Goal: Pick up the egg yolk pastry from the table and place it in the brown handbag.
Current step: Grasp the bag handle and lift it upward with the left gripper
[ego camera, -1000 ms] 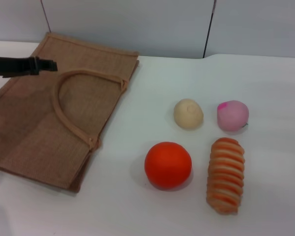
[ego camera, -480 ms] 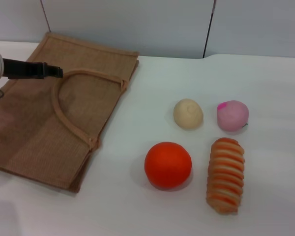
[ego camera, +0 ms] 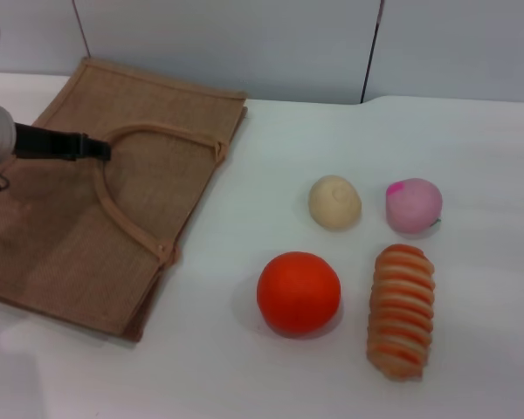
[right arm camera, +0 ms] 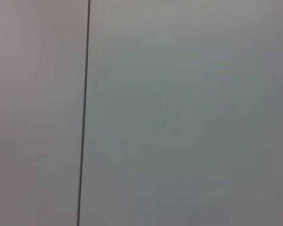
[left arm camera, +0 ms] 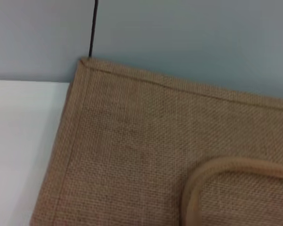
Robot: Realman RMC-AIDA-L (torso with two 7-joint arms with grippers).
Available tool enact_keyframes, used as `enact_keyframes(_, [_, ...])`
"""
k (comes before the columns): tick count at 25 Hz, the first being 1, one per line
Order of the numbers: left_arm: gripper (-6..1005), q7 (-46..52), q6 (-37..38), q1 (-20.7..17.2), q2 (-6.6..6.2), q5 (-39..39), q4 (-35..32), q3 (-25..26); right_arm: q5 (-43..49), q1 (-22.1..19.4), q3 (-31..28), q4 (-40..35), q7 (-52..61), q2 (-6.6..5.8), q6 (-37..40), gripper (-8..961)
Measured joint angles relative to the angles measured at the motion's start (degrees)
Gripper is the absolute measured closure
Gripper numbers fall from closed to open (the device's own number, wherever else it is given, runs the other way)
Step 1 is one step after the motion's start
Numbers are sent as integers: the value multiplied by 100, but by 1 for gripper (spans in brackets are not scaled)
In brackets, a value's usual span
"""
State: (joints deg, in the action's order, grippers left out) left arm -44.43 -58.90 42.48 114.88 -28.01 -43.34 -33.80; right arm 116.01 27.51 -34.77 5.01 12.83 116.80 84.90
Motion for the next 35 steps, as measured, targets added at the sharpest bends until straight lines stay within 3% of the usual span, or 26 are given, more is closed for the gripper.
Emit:
enact_keyframes(7, [456, -53, 506, 98, 31, 198, 237, -135, 0, 0, -3, 0, 0, 0, 0, 98])
enact_keyframes(20, [473, -92, 1487, 137, 112, 187, 629, -1174, 0, 5, -3, 0, 0, 0, 0, 107])
enact_keyframes(35, [493, -102, 1636, 147, 123, 165, 762, -1199, 0, -14, -24, 0, 0, 0, 0, 117])
